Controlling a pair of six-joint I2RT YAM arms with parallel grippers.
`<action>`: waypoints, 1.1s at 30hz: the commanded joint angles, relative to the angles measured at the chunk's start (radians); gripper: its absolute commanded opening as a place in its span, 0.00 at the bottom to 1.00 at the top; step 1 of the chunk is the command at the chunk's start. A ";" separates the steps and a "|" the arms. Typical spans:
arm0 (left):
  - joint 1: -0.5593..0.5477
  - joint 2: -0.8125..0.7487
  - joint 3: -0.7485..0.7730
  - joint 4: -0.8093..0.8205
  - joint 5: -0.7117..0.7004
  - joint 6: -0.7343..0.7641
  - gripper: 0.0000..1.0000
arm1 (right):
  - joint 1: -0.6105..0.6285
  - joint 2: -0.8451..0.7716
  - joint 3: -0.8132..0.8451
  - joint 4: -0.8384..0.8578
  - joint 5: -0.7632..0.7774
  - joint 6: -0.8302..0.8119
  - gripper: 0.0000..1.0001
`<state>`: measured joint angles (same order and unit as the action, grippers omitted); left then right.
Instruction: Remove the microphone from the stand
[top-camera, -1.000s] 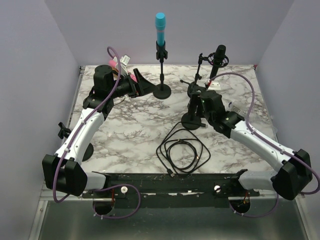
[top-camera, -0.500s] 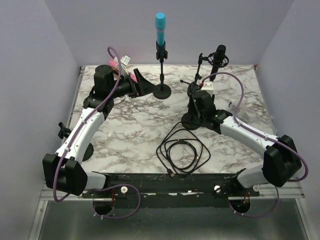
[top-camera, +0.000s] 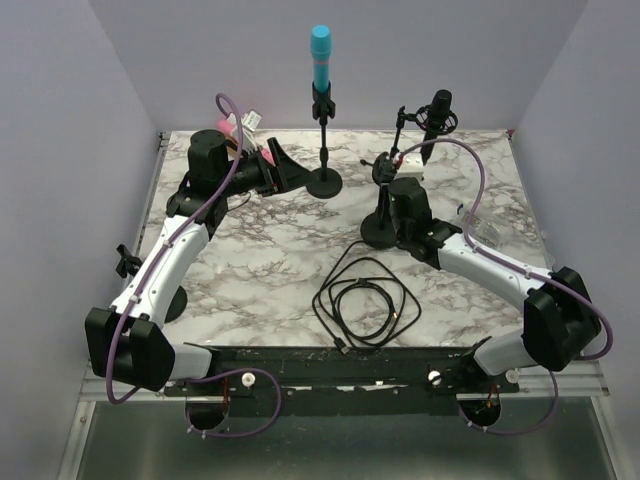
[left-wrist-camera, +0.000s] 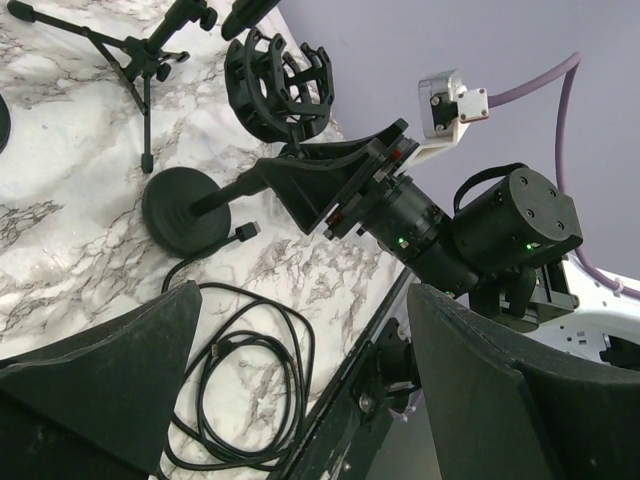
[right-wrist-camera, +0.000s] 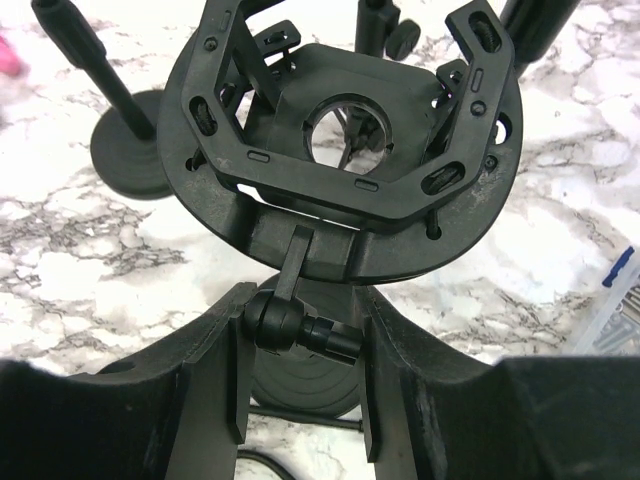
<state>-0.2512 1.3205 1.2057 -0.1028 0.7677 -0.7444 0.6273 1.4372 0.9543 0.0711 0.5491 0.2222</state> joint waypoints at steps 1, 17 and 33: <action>-0.006 -0.030 0.038 0.003 -0.003 0.018 0.86 | 0.005 -0.004 0.054 0.169 0.007 -0.047 0.22; 0.006 -0.109 0.061 -0.030 -0.028 0.058 0.86 | 0.047 0.064 0.123 0.277 -0.241 0.059 0.20; 0.124 -0.430 0.134 -0.187 -0.321 0.345 0.87 | 0.484 0.379 0.334 0.447 -0.239 -0.106 0.19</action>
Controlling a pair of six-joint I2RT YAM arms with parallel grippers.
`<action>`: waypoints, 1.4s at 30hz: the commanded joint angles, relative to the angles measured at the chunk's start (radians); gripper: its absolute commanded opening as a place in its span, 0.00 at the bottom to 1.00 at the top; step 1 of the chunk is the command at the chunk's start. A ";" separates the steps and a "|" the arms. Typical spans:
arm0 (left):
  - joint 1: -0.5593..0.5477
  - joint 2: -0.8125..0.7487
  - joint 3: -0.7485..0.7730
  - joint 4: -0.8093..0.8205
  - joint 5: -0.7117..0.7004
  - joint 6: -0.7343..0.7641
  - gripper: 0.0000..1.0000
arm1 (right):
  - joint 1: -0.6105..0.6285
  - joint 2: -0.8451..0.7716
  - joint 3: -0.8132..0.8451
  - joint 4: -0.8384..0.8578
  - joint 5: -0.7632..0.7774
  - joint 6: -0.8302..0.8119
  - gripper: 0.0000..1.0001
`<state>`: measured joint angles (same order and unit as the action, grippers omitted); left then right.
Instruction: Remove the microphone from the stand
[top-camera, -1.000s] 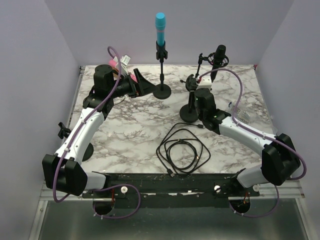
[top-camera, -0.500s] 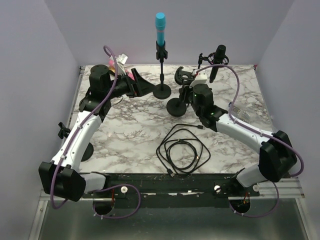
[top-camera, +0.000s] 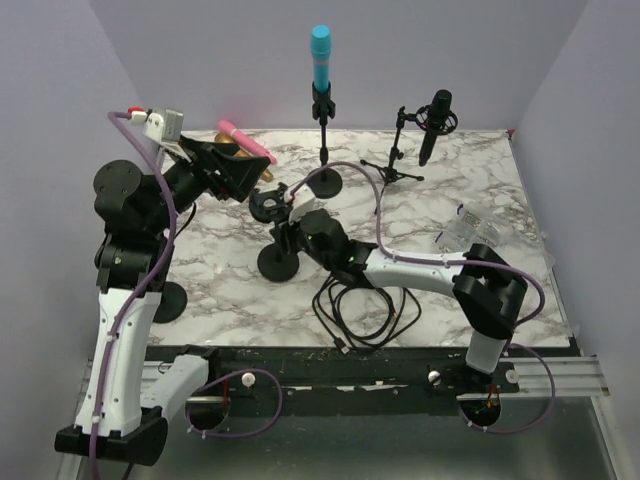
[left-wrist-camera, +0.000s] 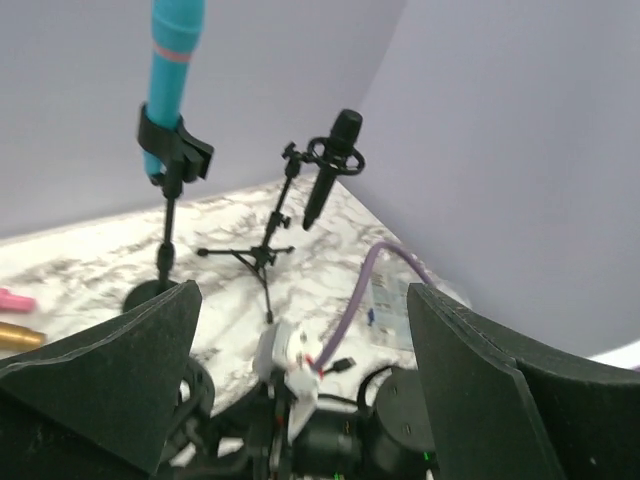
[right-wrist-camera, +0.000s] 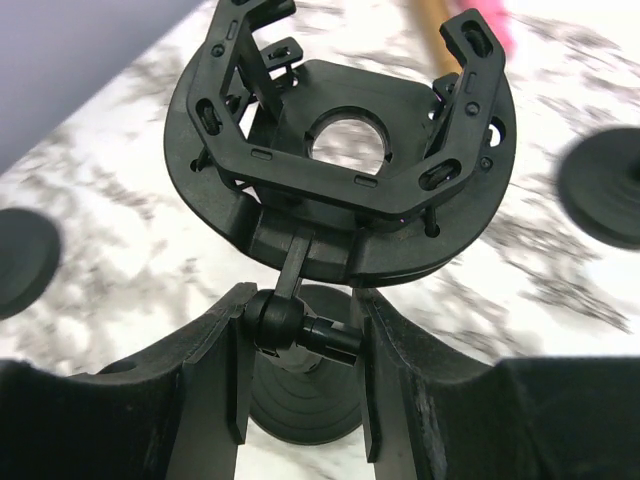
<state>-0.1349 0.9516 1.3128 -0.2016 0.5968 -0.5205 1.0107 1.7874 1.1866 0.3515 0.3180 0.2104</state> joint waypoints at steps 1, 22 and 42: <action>0.009 -0.081 0.025 -0.093 -0.167 0.129 0.87 | 0.122 0.055 0.134 0.158 -0.018 -0.115 0.19; 0.006 -0.220 0.018 -0.147 -0.385 0.246 0.87 | 0.306 0.337 0.490 -0.014 -0.234 -0.195 0.22; 0.006 -0.201 -0.022 -0.119 -0.423 0.283 0.88 | 0.312 0.241 0.464 -0.096 -0.016 -0.139 0.94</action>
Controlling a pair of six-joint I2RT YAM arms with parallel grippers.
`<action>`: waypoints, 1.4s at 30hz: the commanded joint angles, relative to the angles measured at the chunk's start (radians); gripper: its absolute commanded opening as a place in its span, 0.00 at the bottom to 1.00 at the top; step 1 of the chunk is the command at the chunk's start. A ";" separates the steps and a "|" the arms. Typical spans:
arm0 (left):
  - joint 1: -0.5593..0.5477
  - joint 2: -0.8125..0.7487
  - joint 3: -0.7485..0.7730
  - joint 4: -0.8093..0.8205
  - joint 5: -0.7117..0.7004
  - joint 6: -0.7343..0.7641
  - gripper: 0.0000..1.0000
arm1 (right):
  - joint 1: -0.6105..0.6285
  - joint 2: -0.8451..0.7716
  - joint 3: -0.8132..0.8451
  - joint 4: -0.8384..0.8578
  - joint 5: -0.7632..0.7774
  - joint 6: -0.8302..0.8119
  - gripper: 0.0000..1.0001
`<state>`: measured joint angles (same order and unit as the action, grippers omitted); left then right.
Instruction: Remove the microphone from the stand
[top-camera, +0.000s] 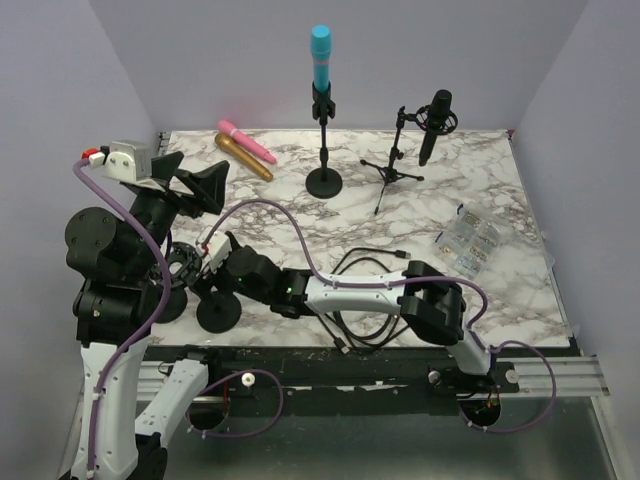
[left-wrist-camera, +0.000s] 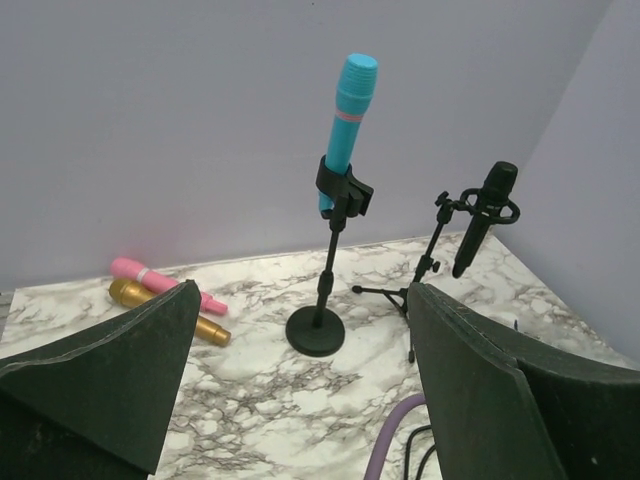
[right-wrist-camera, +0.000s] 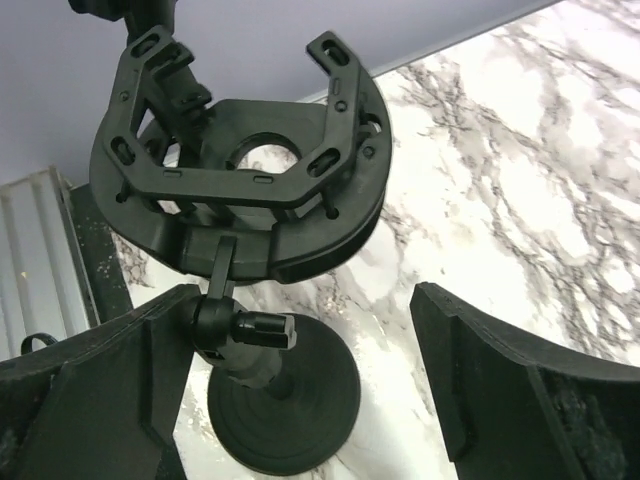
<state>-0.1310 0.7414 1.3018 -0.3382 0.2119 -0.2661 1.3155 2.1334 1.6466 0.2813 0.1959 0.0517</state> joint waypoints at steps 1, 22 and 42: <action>0.002 0.012 -0.014 0.021 -0.039 0.029 0.88 | 0.006 -0.130 -0.016 -0.026 0.118 0.023 0.96; -0.076 0.224 -0.023 0.036 0.072 0.008 0.88 | -0.105 -0.990 -0.858 -0.145 0.588 0.282 0.95; -0.123 0.293 -0.067 0.000 0.082 0.042 0.94 | -0.524 -0.627 -0.193 -0.411 0.283 0.188 1.00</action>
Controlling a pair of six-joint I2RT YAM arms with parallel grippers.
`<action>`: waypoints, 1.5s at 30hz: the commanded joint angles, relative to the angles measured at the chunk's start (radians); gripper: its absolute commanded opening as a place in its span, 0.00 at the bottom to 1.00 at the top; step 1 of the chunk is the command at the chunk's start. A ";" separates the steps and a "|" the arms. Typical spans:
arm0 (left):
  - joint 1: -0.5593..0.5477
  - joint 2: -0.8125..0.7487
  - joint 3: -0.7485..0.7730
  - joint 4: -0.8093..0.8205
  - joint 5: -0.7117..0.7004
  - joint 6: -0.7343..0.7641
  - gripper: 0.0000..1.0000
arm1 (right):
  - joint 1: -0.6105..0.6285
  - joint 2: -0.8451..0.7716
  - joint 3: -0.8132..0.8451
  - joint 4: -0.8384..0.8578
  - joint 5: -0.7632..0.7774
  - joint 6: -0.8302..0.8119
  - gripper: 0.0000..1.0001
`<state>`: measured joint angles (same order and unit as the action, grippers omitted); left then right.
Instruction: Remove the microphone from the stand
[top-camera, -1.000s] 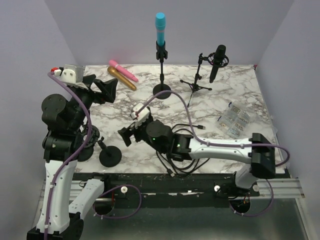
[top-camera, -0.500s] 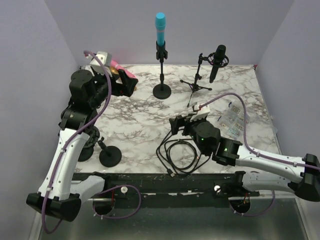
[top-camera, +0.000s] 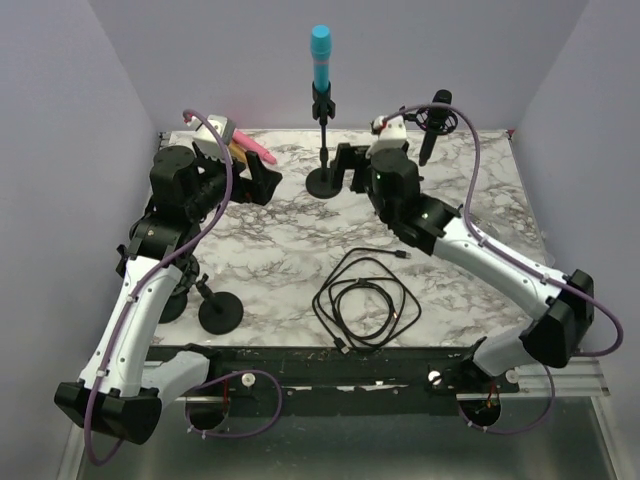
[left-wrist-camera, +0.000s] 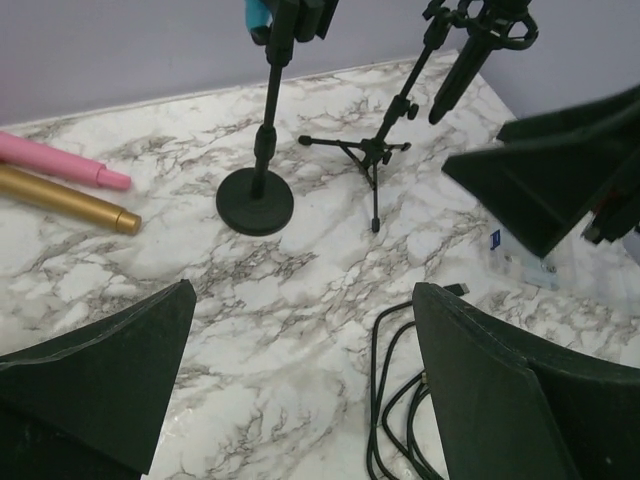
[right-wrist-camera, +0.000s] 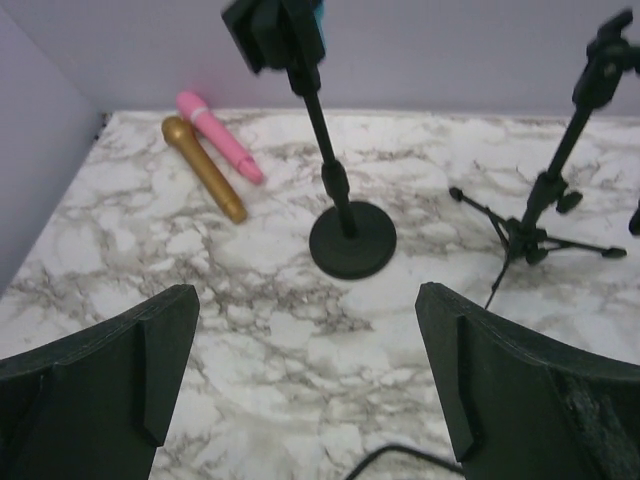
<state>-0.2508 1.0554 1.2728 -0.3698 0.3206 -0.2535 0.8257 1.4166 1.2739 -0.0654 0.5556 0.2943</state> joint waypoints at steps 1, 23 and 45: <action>-0.004 -0.023 -0.041 0.038 -0.019 0.025 0.94 | -0.040 0.130 0.239 -0.068 -0.076 -0.066 1.00; 0.113 -0.035 -0.064 0.101 0.146 -0.106 0.94 | -0.148 0.764 1.056 -0.207 -0.122 -0.167 1.00; 0.121 -0.035 -0.073 0.106 0.137 -0.095 0.94 | -0.147 0.834 1.069 -0.135 -0.054 -0.248 0.69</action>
<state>-0.1364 1.0264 1.2057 -0.2855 0.4358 -0.3450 0.6750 2.2253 2.3238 -0.2295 0.4816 0.0647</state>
